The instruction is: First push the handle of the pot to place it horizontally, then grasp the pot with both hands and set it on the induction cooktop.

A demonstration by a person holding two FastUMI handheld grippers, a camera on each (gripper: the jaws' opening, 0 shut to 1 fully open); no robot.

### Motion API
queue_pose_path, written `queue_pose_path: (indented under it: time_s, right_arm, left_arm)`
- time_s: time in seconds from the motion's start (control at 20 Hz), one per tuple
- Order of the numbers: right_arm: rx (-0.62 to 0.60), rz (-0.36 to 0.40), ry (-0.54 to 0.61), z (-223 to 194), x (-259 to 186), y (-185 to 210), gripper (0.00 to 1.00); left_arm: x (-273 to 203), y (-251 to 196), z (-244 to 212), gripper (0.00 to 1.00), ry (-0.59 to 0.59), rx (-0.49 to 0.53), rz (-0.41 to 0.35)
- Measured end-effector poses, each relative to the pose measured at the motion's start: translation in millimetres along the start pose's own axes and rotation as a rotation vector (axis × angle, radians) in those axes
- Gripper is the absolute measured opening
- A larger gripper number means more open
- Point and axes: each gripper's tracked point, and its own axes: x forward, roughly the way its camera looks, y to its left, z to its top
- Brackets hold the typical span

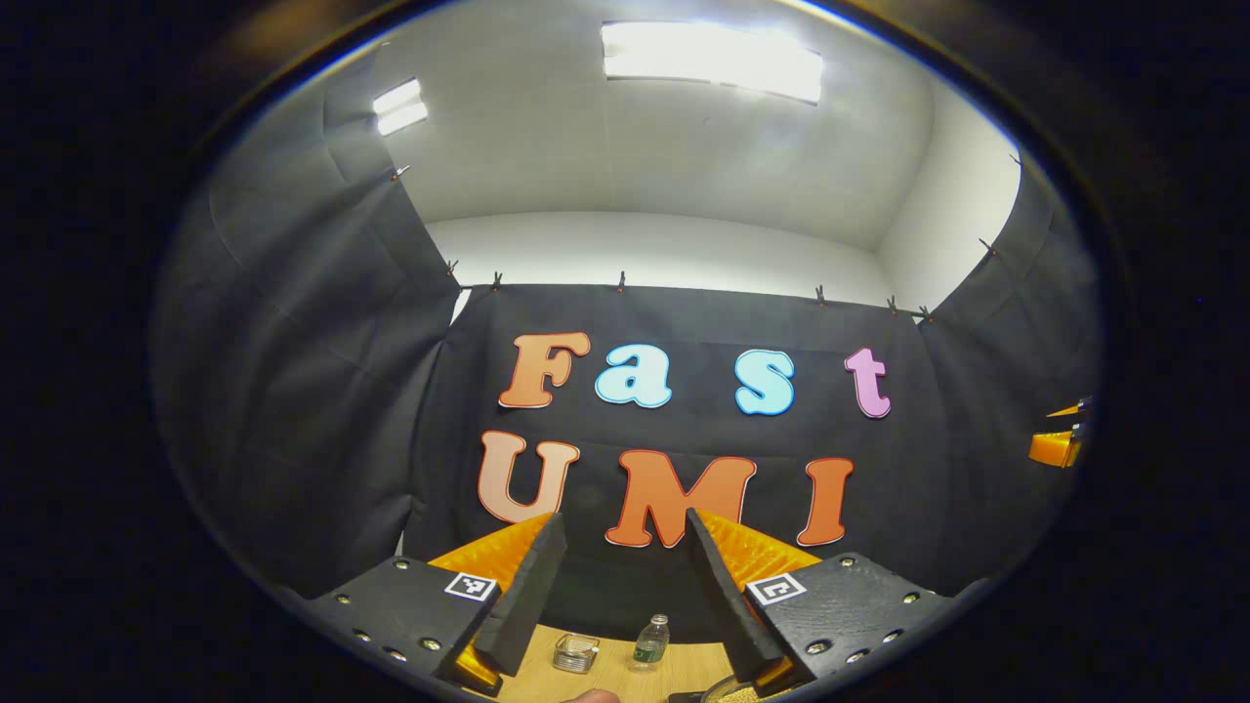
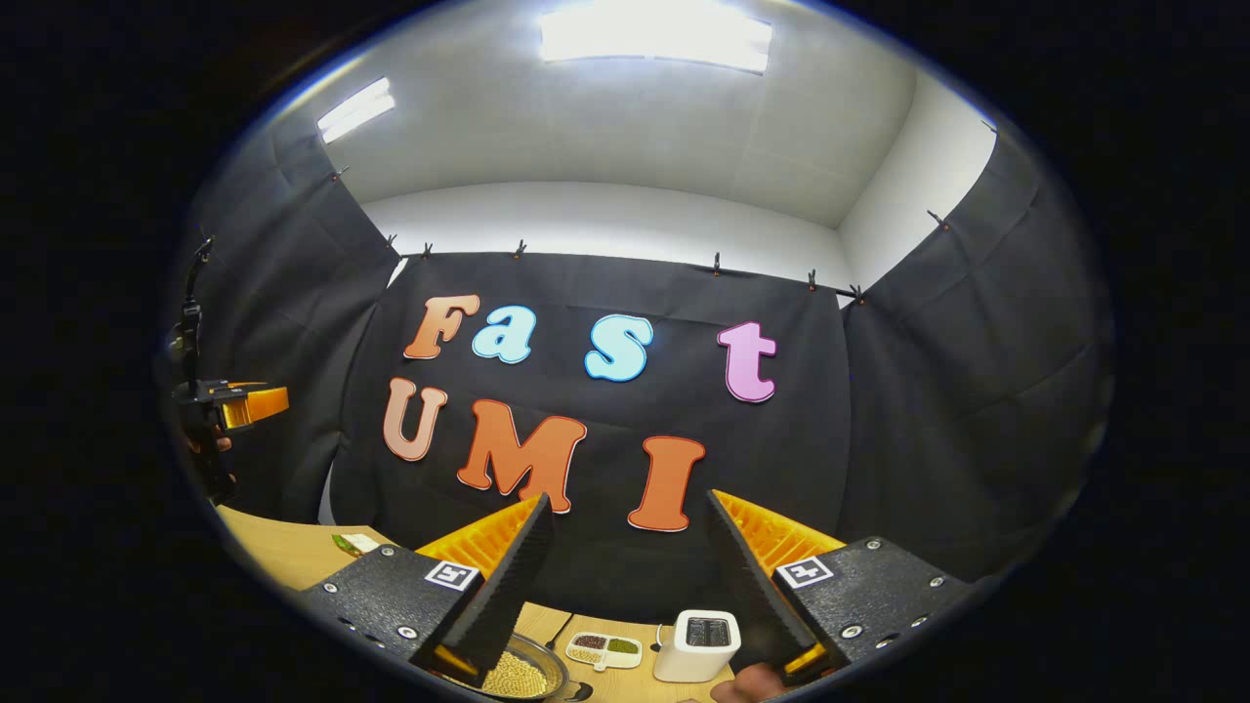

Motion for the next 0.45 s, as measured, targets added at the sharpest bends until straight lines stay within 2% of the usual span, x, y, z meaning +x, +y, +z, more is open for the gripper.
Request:
queue_pose_path:
  time_s: [0.1, 0.45]
  right_arm:
    - [0.003, 0.001, -0.005, -1, 3, 0, 0.97]
    - [0.014, 0.007, 0.001, -7, 7, 3, 0.95]
  left_arm:
    - [-1, 2, -4, 0.78, 0.015, 0.003, 0.005]
    - [3, 7, -13, 0.76, 0.032, 0.0, 0.013]
